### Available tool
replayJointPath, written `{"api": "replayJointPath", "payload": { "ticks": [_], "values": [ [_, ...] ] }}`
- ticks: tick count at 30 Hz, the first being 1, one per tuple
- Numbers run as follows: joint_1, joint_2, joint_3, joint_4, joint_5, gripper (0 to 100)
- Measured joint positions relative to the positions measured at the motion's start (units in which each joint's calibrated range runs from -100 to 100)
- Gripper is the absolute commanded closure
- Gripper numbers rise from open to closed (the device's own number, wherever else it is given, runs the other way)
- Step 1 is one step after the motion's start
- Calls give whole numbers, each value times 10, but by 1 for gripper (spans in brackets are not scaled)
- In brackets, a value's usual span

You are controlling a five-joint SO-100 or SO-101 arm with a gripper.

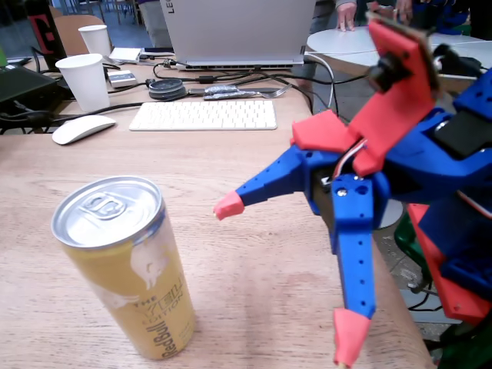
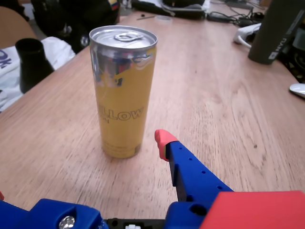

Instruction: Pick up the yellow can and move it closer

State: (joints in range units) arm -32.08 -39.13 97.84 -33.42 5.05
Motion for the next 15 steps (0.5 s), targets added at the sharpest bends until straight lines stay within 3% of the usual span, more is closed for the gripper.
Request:
{"api": "replayJointPath", "payload": {
  "ticks": [11,15],
  "values": [
    [36,95,-19,-57,-1,33],
    [36,238,-161,-57,-1,33]
  ]
}}
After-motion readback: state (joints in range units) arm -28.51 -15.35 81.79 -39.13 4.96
